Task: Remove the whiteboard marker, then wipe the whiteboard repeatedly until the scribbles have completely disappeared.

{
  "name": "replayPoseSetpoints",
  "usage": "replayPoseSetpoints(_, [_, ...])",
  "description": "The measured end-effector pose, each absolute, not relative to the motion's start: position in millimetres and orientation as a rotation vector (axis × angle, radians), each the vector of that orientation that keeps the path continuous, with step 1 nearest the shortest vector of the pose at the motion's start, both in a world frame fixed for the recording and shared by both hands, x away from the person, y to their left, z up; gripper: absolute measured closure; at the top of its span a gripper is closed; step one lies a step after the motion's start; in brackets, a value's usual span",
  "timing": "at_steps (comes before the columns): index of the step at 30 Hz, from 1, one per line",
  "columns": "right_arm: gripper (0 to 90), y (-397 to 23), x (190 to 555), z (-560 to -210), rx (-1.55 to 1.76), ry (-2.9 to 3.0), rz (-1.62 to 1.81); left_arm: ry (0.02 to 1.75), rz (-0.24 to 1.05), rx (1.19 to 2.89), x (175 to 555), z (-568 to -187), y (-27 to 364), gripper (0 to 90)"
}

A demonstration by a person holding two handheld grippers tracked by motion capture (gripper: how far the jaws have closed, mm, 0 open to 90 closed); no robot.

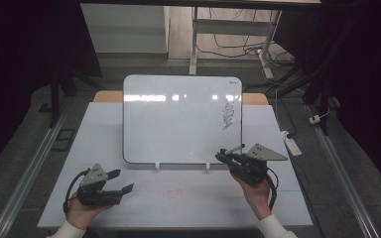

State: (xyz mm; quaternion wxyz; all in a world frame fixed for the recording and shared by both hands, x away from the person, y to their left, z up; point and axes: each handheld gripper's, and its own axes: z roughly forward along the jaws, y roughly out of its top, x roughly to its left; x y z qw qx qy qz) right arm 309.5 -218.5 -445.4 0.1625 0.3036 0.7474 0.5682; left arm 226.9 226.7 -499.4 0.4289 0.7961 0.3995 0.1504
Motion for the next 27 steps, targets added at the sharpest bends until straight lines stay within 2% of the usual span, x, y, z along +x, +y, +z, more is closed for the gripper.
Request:
replayPoseSetpoints(19, [77.5,-230,314,-438,0.826,2.029,1.615,1.037,0.378,2.002,230,-509,234,27.3])
replayPoseSetpoints(27, [77.5,-238,344,-427,0.862,1.936,1.592,1.025,0.360,2.023,233,-512,230,27.3])
